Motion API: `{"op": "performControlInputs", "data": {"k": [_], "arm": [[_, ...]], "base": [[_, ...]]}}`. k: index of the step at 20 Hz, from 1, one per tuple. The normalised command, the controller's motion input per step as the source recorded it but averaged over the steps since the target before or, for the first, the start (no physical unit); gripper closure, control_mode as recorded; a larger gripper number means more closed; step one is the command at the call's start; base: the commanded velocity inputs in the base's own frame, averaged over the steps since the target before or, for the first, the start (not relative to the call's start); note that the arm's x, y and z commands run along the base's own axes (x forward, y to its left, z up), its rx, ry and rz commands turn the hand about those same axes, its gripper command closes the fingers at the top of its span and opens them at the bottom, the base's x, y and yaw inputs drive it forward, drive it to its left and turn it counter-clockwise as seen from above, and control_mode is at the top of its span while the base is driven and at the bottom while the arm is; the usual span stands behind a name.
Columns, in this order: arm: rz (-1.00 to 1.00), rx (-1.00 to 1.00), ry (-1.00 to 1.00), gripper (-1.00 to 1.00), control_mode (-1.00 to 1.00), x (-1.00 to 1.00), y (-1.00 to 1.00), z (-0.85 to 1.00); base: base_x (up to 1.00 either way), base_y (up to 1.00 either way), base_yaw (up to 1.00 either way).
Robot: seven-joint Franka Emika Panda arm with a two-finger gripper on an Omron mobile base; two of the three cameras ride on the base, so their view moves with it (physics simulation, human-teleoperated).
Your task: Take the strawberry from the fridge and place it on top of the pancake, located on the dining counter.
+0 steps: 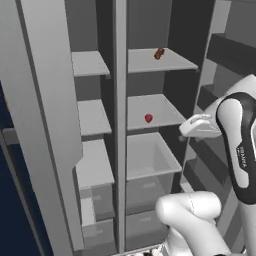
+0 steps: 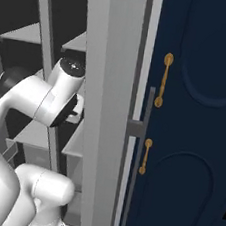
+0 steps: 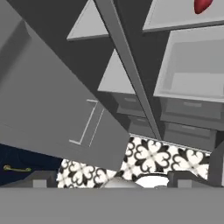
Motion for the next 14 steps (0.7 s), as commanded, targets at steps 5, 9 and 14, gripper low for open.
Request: {"op": "performControlInputs", "data": {"k": [5,9,14], "arm": [[0.0,0.0,0.0,-1.0,1.0,0.0,0.0,0.0],[0.0,0.0,0.0,-1.0,1.0,0.0,0.0,0.0],[0.0,0.0,0.0,-1.0,1.0,0.0,0.0,0.0]], "base": [[0.46,0.1,0.0],[0.27,0.31,0.0],[-0.23,0.09,0.0]]}}
